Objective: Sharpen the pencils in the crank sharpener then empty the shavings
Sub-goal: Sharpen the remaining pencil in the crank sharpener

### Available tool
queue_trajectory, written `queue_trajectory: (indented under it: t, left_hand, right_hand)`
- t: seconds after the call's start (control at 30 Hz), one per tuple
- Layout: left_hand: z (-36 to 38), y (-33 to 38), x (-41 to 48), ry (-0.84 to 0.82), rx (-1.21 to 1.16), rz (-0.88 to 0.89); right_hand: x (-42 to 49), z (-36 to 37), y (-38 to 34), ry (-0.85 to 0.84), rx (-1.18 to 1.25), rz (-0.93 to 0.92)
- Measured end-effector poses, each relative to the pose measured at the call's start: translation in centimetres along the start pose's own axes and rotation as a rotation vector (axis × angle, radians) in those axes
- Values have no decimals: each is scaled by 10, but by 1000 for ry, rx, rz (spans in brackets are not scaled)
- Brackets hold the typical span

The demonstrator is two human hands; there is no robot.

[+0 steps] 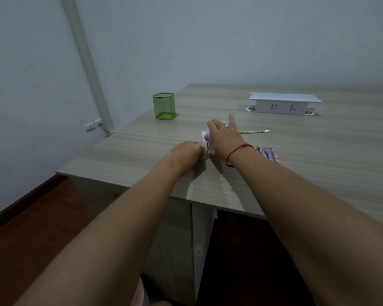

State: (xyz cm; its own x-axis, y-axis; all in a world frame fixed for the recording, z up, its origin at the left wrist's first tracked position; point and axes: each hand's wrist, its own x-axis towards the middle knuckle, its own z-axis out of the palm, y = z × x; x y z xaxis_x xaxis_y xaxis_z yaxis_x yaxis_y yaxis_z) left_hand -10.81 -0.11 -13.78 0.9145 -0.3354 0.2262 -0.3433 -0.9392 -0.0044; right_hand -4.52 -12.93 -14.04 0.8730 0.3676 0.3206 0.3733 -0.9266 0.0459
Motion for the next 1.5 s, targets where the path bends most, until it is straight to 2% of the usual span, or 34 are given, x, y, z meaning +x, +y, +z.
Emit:
queue_trajectory:
  t: [0.1, 0.27, 0.53, 0.73, 0.97, 1.23, 1.5]
  left_hand:
    - [2, -4, 10, -15, -39, -27]
    - [-3, -19, 35, -73, 125, 26]
    - [-17, -41, 76, -11, 412, 248]
    - [-27, -50, 79, 105, 285, 241]
    - [-45, -32, 47, 289, 151, 256]
    - [-16, -22, 11, 236, 59, 177]
    - [12, -18, 17, 51, 50, 82]
  right_hand:
    - [3, 2, 5, -4, 6, -49]
    - [-6, -5, 8, 0, 44, -68]
    - [-22, -22, 8, 0, 7, -19]
    - [-23, -26, 4, -9, -21, -15]
    - [-13, -25, -7, -11, 12, 101]
    - [-10, -21, -10, -32, 18, 134]
    - [-11, -23, -6, -14, 35, 96]
